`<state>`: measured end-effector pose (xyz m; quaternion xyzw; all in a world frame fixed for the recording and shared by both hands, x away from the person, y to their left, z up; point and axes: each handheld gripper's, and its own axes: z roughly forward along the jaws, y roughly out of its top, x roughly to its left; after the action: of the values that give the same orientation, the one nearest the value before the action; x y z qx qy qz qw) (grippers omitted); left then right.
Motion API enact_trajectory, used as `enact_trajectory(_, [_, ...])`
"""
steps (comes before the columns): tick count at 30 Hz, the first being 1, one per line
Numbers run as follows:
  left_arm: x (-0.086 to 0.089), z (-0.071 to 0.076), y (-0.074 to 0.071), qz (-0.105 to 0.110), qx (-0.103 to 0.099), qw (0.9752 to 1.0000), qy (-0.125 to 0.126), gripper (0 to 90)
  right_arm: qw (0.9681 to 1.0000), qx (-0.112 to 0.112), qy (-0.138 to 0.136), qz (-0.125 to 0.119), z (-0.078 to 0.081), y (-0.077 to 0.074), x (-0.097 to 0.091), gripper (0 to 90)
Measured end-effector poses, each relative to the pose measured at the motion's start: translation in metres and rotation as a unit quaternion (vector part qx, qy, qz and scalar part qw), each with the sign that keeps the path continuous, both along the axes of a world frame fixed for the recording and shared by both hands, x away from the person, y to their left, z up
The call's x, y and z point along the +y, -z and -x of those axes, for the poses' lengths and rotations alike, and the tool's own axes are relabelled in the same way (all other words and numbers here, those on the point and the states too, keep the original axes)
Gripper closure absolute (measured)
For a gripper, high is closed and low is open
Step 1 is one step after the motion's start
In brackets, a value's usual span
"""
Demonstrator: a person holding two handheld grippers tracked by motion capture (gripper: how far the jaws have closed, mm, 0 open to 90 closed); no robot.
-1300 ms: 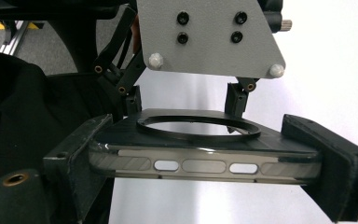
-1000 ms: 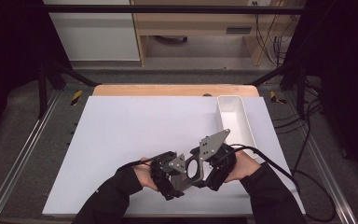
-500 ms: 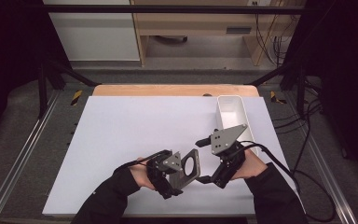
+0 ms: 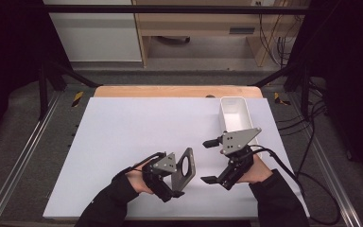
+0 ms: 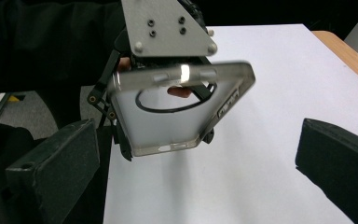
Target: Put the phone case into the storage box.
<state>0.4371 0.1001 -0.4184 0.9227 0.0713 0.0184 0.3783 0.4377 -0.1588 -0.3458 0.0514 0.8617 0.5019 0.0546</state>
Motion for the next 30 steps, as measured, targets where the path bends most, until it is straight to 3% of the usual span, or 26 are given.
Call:
enact_trajectory(6, [0.004, 0.002, 0.003, 0.030, 0.004, 0.9995, -0.003, 11.5, 0.9998, 0.011, 0.002, -0.016, 0.000, 0.009, 0.001, 0.1])
enact_trajectory(15, [0.001, 0.003, 0.004, 0.052, 0.005, 0.9986, 0.003, 11.5, 0.9993, 0.023, 0.001, -0.030, 0.002, 0.017, 0.005, 0.1])
enact_trajectory(30, [-0.004, 0.003, 0.001, 0.061, 0.001, 0.9980, 0.012, 11.6, 0.9988, 0.029, -0.002, -0.038, 0.003, 0.021, 0.011, 0.1])
